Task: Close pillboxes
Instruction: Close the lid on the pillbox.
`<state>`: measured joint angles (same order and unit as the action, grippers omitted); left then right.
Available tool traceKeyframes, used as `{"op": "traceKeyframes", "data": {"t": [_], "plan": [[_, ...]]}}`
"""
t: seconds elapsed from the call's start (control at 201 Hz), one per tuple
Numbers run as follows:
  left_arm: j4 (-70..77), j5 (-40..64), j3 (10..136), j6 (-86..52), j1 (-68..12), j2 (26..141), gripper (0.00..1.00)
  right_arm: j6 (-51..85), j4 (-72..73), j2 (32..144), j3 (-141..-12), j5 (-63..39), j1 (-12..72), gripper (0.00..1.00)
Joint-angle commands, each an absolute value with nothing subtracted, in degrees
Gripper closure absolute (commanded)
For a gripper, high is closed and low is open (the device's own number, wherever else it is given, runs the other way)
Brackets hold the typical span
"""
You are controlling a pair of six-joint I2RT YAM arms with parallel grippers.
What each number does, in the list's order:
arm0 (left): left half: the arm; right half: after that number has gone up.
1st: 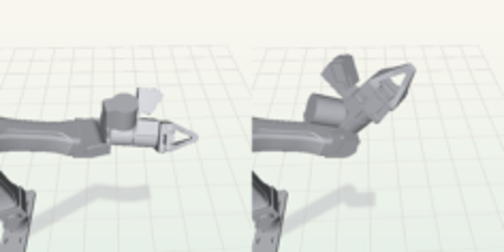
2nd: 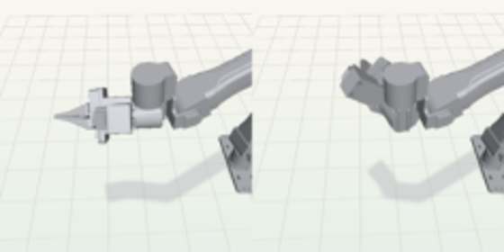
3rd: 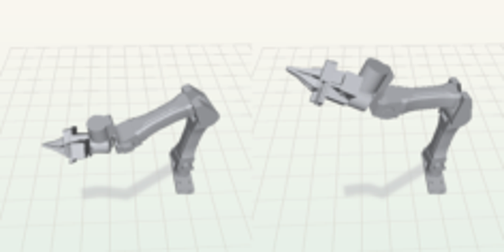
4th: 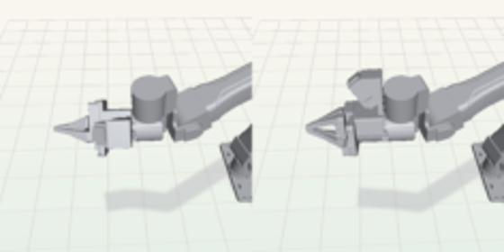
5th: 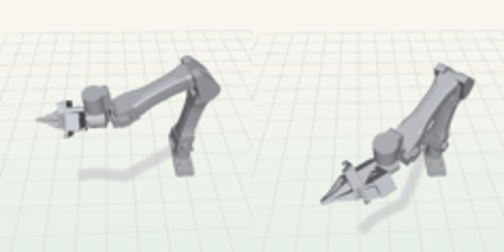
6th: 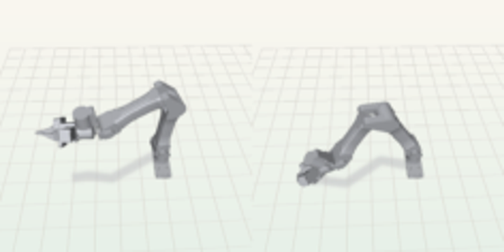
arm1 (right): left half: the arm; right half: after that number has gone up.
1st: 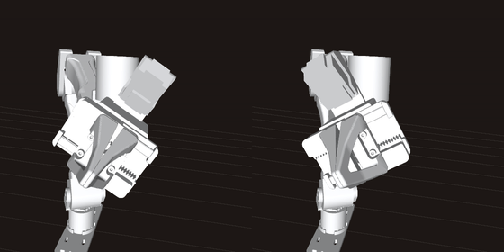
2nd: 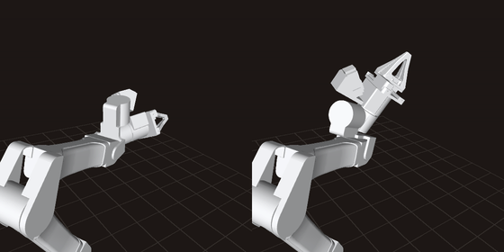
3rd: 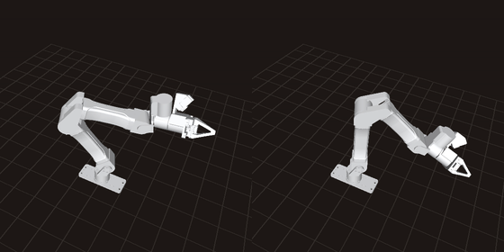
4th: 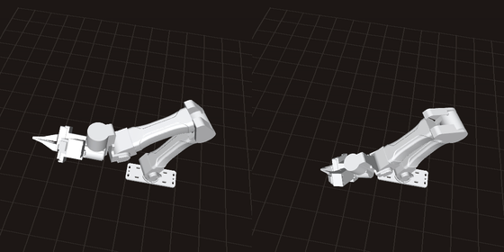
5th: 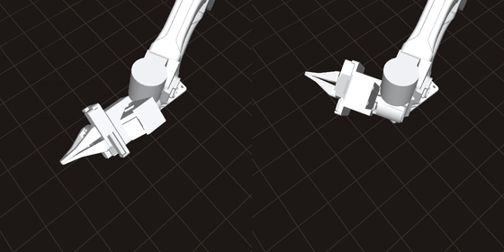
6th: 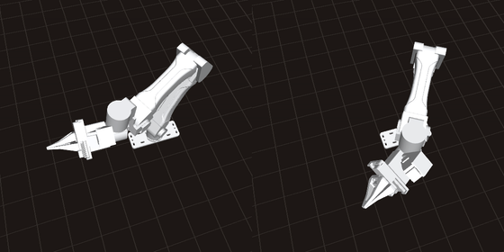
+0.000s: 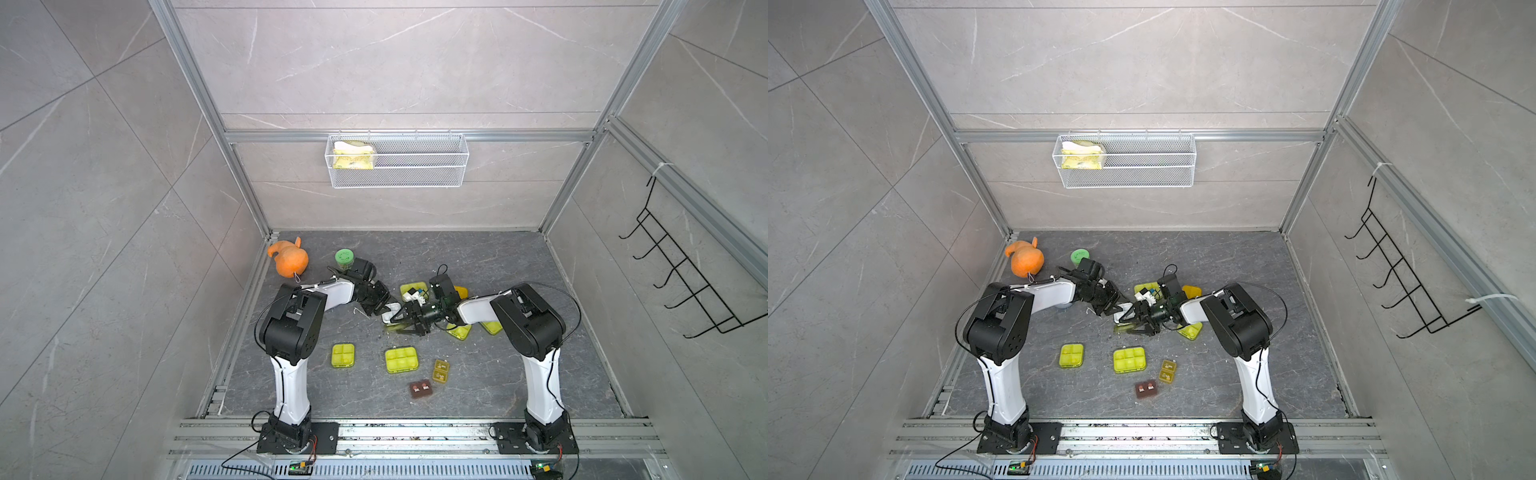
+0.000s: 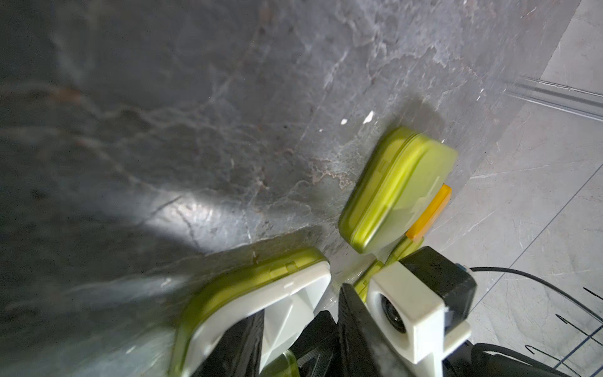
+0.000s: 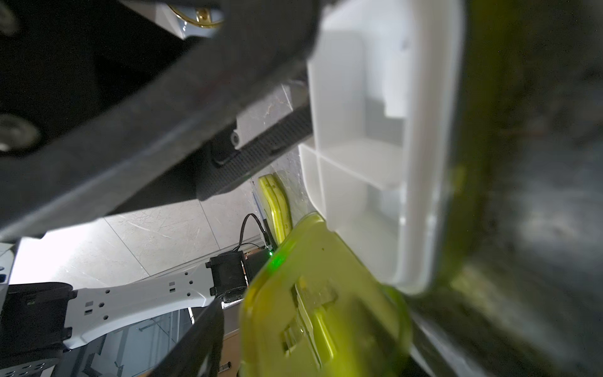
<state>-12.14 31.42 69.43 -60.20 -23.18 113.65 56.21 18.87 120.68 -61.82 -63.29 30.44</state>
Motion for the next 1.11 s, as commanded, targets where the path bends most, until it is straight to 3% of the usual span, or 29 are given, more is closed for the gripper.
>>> {"op": "traceKeyframes", "data": {"t": [0.0, 0.338, 0.587, 1.1], "plan": [[-16.38, 30.57, 70.44, -58.25, -23.47, 112.59, 0.58, 56.53, 16.79, 120.96, -64.09, -63.28, 30.79, 0.37], [-19.43, 31.03, 72.12, -56.63, -24.18, 109.82, 0.51, 53.51, 11.33, 120.85, -66.77, -62.77, 30.84, 0.36], [-21.72, 31.46, 71.88, -55.37, -24.15, 107.01, 0.38, 52.13, 8.72, 120.76, -68.78, -62.53, 30.83, 0.36], [-25.37, 30.69, 72.67, -53.79, -24.07, 103.42, 0.32, 50.76, 5.37, 120.77, -71.98, -63.02, 30.86, 0.35]]}}
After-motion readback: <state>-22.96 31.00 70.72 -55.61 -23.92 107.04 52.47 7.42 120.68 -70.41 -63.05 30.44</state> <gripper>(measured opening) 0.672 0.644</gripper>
